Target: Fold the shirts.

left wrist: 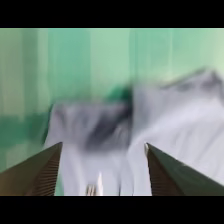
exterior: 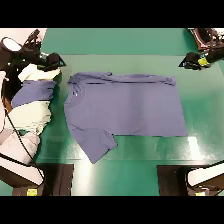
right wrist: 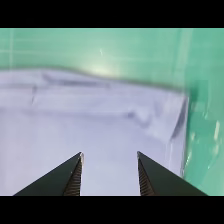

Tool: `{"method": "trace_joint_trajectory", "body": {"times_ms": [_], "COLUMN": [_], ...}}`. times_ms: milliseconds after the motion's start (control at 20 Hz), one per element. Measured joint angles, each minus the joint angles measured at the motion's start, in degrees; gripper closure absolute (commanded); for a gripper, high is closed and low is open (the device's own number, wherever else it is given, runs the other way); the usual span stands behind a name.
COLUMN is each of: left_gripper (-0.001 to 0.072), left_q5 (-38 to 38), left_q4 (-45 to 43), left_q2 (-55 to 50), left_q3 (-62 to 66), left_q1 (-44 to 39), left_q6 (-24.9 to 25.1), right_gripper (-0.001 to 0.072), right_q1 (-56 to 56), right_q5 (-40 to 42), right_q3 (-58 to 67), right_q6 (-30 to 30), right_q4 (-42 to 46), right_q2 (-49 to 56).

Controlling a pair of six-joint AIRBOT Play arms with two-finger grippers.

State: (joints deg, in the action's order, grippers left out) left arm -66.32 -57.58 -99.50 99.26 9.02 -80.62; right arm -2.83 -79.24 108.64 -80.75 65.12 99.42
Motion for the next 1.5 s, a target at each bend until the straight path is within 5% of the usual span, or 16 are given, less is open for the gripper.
{"method": "trace_joint_trajectory", "body": {"times_ms": [200,700,1200,1250,1350,1500], "left_gripper": [0.0105,0.0105,0.0107,0.0158,0.0675,0.0682], "left_q5": [-6.99,-1.66,6.73,8.00,11.10,13.14], "left_q4": [-0.98,-1.22,11.69,12.28,12.17,13.05], "left_q2": [5.40,38.38,43.58,43.65,43.56,43.65], "left_q3": [-9.81,-58.86,-74.93,-75.21,-75.71,-74.95], "left_q1": [2.54,3.37,1.73,-0.07,-4.17,-7.80], "left_q6": [-0.79,2.32,8.04,8.44,8.61,8.70], "right_gripper": [0.0328,0.0328,0.0328,0.0328,0.0328,0.0328], "right_q1": [-1.90,-4.17,-4.28,-4.28,-4.28,-5.18], "right_q5": [-2.80,1.70,2.71,2.71,2.51,0.72], "right_q3": [-11.32,-40.96,-44.81,-44.85,-44.94,-45.24], "right_q6": [1.79,3.34,3.43,3.45,3.43,3.43], "right_q4": [-0.59,-1.16,-3.54,-3.69,-3.78,-2.99], "right_q2": [-9.14,-32.48,-36.37,-36.41,-36.46,-36.54]}}
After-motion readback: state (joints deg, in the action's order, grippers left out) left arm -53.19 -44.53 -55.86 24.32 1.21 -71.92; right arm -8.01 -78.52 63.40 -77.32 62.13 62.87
